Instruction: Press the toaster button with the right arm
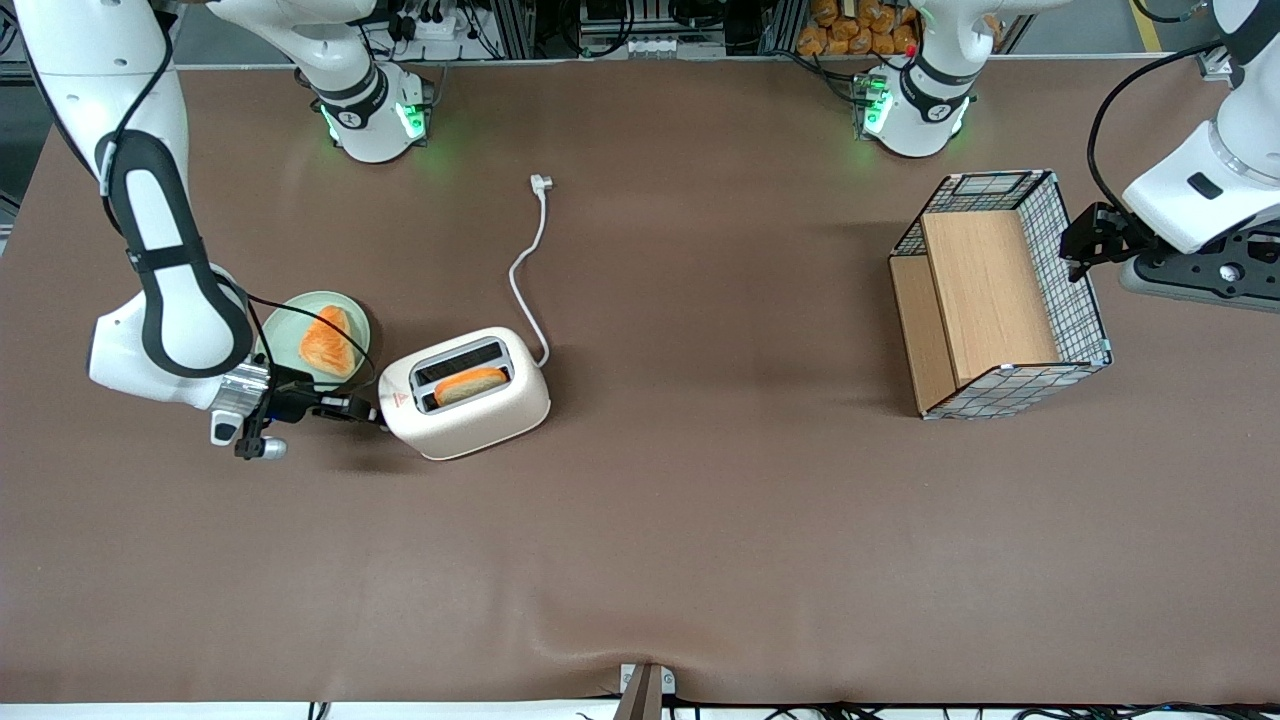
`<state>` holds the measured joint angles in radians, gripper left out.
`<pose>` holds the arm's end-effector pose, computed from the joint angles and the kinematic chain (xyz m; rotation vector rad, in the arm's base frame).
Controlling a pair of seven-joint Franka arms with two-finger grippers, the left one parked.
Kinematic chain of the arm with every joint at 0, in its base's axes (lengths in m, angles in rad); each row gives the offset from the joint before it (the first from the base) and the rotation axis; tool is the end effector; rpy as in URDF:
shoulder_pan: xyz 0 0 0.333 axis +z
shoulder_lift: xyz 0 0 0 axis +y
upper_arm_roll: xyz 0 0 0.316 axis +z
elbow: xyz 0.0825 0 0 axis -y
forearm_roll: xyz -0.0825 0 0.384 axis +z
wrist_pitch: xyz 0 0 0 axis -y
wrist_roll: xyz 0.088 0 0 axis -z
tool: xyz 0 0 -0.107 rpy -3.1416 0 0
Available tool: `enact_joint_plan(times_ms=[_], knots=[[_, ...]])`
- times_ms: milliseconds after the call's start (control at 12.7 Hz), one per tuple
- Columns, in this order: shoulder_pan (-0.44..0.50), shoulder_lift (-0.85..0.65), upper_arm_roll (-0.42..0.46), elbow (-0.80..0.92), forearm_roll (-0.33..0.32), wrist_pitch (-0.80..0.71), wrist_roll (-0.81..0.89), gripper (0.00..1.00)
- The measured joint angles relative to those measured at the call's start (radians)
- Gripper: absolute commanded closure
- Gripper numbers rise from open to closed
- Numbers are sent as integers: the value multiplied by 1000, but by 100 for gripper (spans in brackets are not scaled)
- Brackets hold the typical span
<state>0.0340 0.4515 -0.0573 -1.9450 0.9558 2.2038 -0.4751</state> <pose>0.6100 0.0150 0.2427 -2.4307 0.2549 -0.0054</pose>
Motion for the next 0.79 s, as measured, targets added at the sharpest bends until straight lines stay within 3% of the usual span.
enact_joint_plan(times_ms=[157,472,630,709,787], knots=[[6,-39,0,20,-81,1,171,100],[9,-99,-72,85,-138,-170,274,100],[7,-108,-119,179,-281,-286,346,100],[10,-111,-121,244,-393,-346,418,92],[19,-114,-119,323,-501,-419,493,73]])
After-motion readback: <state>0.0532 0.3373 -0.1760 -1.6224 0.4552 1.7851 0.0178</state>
